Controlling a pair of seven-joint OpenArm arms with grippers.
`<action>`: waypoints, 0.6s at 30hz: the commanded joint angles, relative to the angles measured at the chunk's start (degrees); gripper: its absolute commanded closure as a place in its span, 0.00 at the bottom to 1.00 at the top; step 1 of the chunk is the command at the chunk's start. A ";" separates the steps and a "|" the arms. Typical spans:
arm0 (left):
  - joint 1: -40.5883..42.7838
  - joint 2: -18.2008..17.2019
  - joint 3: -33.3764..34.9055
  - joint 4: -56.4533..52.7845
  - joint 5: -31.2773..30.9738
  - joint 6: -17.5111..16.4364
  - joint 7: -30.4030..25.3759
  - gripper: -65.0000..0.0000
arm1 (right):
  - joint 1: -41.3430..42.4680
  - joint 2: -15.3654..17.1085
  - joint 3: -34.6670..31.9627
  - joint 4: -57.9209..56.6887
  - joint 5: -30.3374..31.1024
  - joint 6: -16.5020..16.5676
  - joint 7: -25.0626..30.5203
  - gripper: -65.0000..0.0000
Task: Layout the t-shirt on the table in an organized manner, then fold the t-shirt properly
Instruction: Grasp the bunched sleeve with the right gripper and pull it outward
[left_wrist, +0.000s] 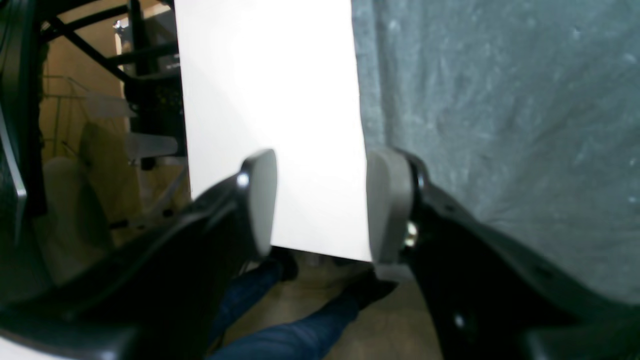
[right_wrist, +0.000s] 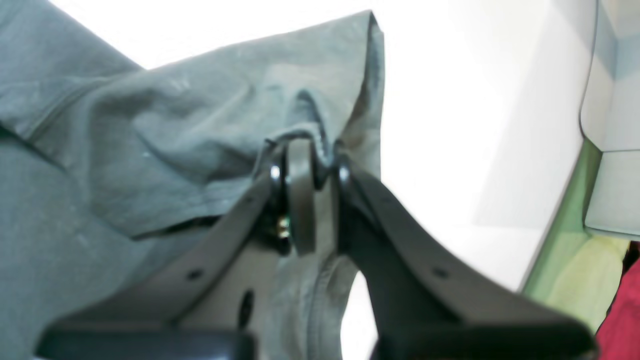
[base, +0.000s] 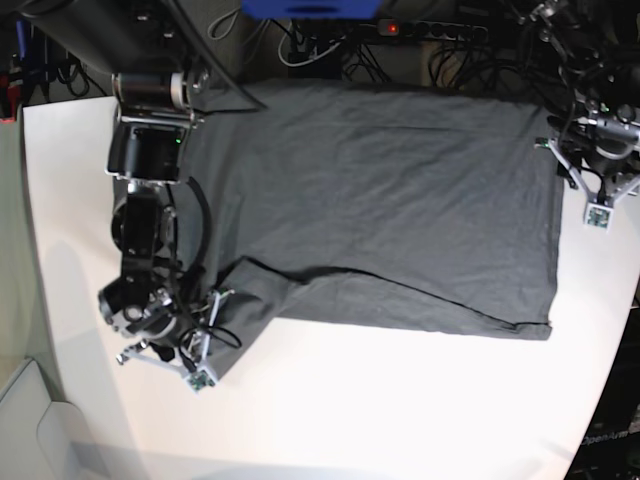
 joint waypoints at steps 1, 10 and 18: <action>-0.31 -0.20 -0.24 1.05 -0.14 0.29 -0.49 0.56 | 3.21 -0.11 -0.14 0.83 0.27 -0.25 1.11 0.93; 0.13 0.41 -0.33 1.40 -0.14 0.29 -0.40 0.56 | 17.01 -1.60 0.39 -20.53 0.27 -0.25 9.64 0.94; -0.31 0.41 -0.42 1.84 4.78 0.29 -0.40 0.56 | 25.63 -0.73 0.47 -30.29 0.36 -0.25 19.05 0.94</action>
